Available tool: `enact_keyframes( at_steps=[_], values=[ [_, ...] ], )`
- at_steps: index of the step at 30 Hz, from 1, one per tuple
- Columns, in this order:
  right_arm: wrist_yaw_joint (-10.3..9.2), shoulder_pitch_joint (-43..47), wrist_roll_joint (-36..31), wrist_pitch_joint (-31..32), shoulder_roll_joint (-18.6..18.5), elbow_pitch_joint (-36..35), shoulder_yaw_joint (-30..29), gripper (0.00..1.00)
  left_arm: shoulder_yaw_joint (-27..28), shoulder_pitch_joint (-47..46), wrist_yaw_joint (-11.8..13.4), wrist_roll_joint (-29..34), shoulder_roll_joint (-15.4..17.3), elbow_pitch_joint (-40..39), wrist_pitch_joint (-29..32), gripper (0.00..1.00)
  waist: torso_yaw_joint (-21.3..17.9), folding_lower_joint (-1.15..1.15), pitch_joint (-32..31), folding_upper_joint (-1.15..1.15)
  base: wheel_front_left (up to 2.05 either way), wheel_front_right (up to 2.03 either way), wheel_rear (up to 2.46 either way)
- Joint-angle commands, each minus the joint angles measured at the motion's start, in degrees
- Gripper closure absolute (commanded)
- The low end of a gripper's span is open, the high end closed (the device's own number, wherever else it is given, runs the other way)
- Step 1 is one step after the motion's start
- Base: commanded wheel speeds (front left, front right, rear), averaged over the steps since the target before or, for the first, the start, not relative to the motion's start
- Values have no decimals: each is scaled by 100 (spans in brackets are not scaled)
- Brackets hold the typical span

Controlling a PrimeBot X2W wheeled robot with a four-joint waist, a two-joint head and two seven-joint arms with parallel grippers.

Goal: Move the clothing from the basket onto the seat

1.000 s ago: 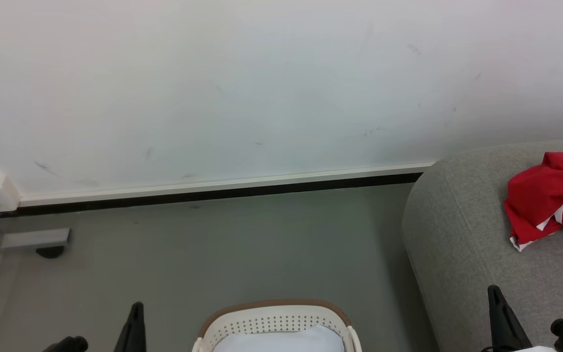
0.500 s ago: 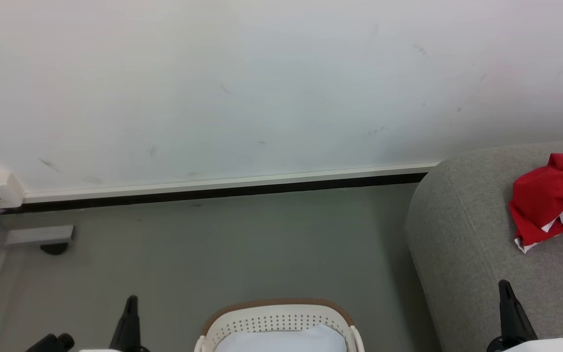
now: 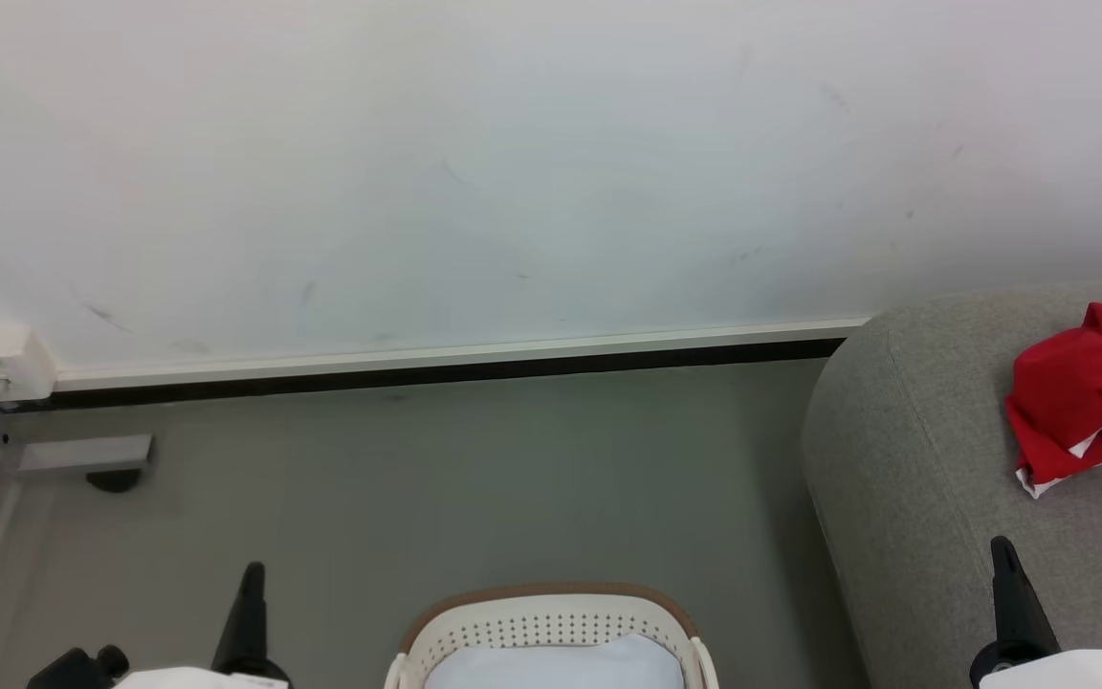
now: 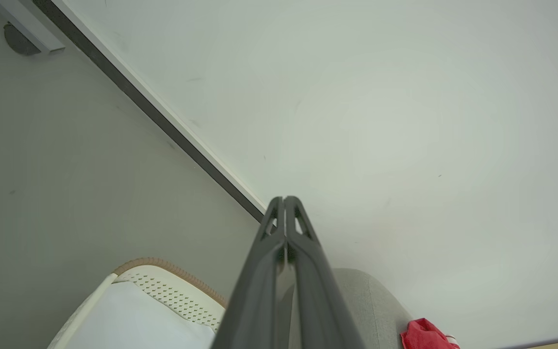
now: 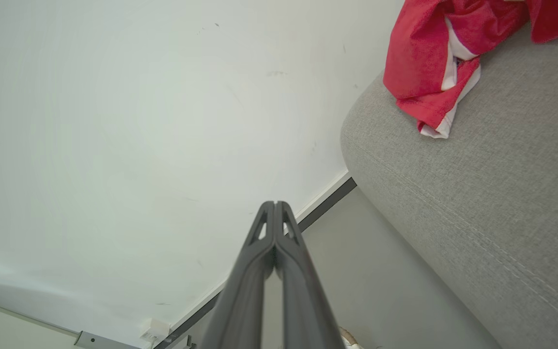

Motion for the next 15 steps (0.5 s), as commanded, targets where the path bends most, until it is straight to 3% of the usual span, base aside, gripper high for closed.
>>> enact_keyframes(
  at_steps=[1,15],
  values=[
    [-5,-130,184,37,-54,-76,-37,100,48,-127,-25,-201,27,-79,48,100,7,0,2,0,0,0,0],
    [-7,-189,1050,247,-65,-119,-126,100,143,-212,-52,-996,21,-122,266,100,65,0,16,0,0,0,0]
  ],
)
